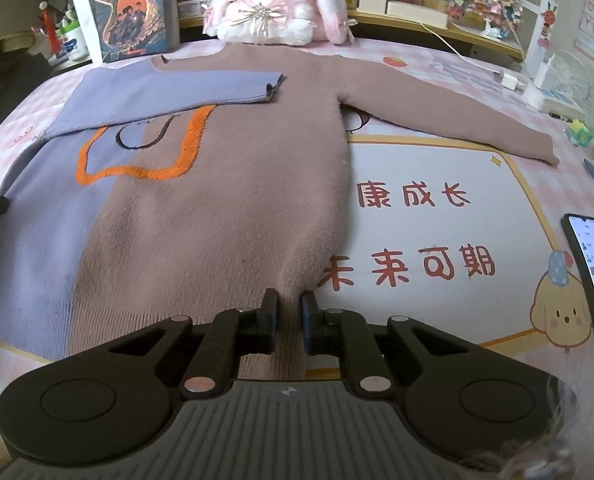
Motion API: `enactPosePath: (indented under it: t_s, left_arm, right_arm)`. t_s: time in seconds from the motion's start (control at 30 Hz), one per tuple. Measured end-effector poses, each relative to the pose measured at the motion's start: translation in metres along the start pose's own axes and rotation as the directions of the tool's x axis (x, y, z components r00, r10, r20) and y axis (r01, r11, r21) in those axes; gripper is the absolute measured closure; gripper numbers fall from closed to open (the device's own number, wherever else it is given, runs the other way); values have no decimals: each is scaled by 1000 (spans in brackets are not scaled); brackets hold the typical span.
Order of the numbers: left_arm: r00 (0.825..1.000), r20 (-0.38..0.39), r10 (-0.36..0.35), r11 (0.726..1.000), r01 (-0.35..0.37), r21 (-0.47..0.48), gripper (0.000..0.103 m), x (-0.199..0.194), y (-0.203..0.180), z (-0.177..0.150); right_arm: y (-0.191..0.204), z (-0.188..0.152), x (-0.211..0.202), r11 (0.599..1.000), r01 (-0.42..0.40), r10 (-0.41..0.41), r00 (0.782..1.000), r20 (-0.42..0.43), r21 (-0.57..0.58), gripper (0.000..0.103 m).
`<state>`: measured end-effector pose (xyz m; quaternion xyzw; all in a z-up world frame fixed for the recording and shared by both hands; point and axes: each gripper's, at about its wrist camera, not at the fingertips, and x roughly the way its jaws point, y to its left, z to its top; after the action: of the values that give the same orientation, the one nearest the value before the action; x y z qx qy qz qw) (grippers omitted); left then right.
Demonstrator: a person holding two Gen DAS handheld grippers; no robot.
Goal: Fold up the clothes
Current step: 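Grasp the lavender side edge with the left tool and fold it inward, then move the right tool to the mauve sleeve cuff and grasp it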
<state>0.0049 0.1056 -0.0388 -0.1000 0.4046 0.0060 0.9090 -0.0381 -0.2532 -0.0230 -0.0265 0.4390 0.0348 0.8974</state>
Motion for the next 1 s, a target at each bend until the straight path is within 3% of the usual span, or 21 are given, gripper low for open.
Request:
enactPosePath:
  t_s: [0.07, 0.1, 0.2, 0.27, 0.4, 0.63, 0.83, 1.0]
  left_arm:
    - [999, 7, 49, 999, -49, -10, 72, -7, -4, 0]
    - [997, 29, 71, 997, -71, -16, 69, -14, -7, 0]
    - [986, 120, 119, 993, -117, -20, 44, -37, -18, -3]
    - [970, 210, 119, 992, -122, 4, 33, -54, -29, -7]
    - [964, 261, 54, 992, -82, 97, 28, -61, -50, -15]
    - [979, 205, -2, 991, -25, 133, 26, -45, -68, -23]
    - [982, 191, 0, 992, -24, 123, 26, -41, -76, -25]
    - [980, 193, 51, 993, -71, 94, 26, -41, -83, -25]
  right_arm:
    - [3, 0, -1, 1000, 7, -7, 1000, 5, -5, 90]
    - [5, -1, -2, 1000, 11, -11, 1000, 8, -7, 82]
    - [9, 0, -6, 1000, 23, -23, 999, 26, -8, 58]
    - [8, 2, -14, 999, 34, -34, 997, 63, 4, 54]
    - [6, 6, -27, 998, 55, -58, 990, 125, 29, 43]
    - [-1, 2, -37, 994, 95, -100, 986, 134, 48, 40]
    - [-19, -1, -39, 989, 118, -129, 984, 126, 92, 40]
    - [-38, 7, -33, 986, 106, -123, 983, 134, 127, 40]
